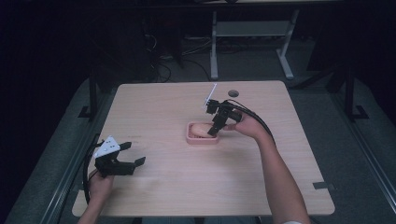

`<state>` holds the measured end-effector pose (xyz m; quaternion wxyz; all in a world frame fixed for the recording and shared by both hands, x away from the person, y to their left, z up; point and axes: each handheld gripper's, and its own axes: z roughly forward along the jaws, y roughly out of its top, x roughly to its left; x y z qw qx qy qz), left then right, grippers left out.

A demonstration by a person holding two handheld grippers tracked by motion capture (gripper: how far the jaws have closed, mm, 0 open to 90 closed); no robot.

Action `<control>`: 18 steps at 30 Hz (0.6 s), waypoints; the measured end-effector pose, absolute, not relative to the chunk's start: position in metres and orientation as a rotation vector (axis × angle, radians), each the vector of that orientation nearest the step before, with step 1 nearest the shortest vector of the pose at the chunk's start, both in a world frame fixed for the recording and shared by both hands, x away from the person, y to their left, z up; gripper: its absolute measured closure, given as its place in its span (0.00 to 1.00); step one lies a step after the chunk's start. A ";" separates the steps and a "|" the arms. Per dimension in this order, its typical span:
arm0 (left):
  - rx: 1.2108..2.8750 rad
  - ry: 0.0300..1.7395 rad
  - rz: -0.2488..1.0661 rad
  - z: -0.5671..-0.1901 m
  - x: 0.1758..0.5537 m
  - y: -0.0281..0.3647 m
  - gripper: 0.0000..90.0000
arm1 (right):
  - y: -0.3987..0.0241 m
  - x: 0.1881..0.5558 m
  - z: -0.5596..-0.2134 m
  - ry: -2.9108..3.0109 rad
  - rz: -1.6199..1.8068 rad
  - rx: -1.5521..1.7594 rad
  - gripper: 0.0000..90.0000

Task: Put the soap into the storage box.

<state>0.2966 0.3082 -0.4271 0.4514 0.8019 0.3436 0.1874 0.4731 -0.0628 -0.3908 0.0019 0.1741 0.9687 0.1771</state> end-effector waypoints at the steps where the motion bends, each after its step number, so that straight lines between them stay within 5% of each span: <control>1: 1.983 0.849 0.464 -0.427 0.297 0.308 0.16 | -0.064 0.472 -0.391 3.039 0.558 0.545 0.36; 18: 1.985 0.849 0.464 -0.427 0.297 0.307 0.16 | -0.087 0.462 -0.394 3.019 0.590 0.591 0.34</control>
